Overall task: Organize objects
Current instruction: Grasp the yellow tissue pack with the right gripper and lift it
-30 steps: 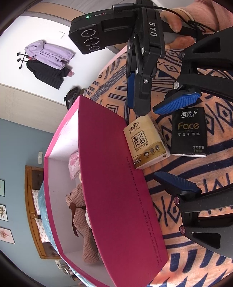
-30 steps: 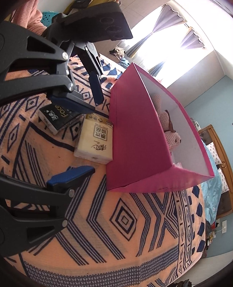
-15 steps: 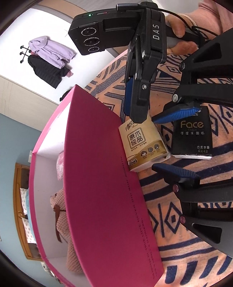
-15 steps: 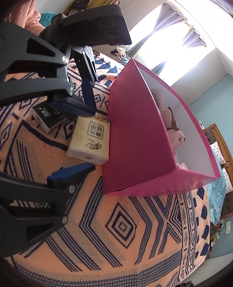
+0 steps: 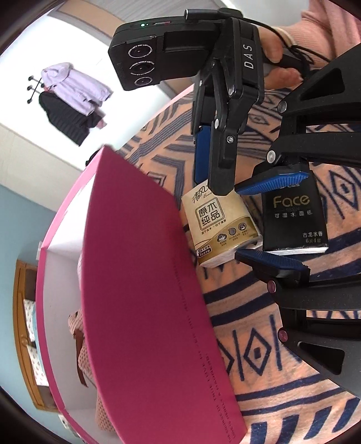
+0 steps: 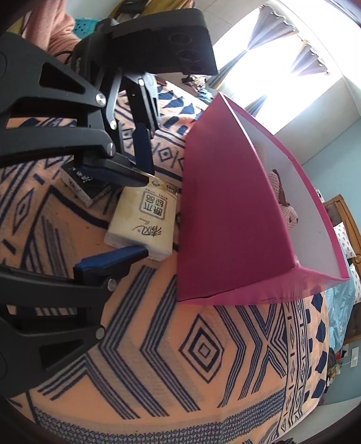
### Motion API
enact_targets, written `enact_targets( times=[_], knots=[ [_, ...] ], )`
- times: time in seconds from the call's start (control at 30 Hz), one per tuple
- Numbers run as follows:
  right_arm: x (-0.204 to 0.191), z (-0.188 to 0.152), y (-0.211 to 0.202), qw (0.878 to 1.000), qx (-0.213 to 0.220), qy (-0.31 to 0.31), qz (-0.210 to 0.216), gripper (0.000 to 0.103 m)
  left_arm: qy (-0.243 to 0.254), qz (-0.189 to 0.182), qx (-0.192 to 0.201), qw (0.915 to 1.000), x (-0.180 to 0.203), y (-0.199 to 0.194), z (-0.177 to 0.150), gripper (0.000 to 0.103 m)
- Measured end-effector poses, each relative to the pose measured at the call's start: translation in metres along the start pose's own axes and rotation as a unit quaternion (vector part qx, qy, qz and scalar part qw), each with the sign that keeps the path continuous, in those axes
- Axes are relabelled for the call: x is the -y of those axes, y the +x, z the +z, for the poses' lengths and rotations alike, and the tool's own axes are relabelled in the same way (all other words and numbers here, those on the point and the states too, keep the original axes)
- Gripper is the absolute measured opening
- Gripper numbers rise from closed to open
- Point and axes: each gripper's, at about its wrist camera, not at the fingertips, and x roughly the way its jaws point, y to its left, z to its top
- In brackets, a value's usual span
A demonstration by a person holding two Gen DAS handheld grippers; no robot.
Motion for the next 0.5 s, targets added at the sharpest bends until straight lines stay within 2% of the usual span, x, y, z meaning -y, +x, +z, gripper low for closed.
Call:
enact_targets(
  times=[0.13, 0.33, 0.37, 0.5],
  knots=[
    [0.005, -0.001, -0.002, 1.000, 0.001, 0.004, -0.010, 0.048, -0.002, 0.004, 0.005, 1.0000, -0.003, -0.004, 0.000, 0.040],
    [0.012, 0.002, 0.002, 1.000, 0.001, 0.020, -0.004, 0.048, -0.006, 0.007, 0.009, 0.9999, -0.004, -0.005, 0.003, 0.040],
    [0.013, 0.002, 0.004, 1.000, 0.000, 0.020, -0.003, 0.048, -0.006, 0.009, 0.010, 0.9999, -0.004, -0.004, 0.003, 0.036],
    [0.012, 0.001, 0.006, 1.000, -0.005, 0.018, -0.002, 0.041, -0.008, 0.008, 0.005, 0.9999, -0.004, -0.002, 0.003, 0.033]
  ],
)
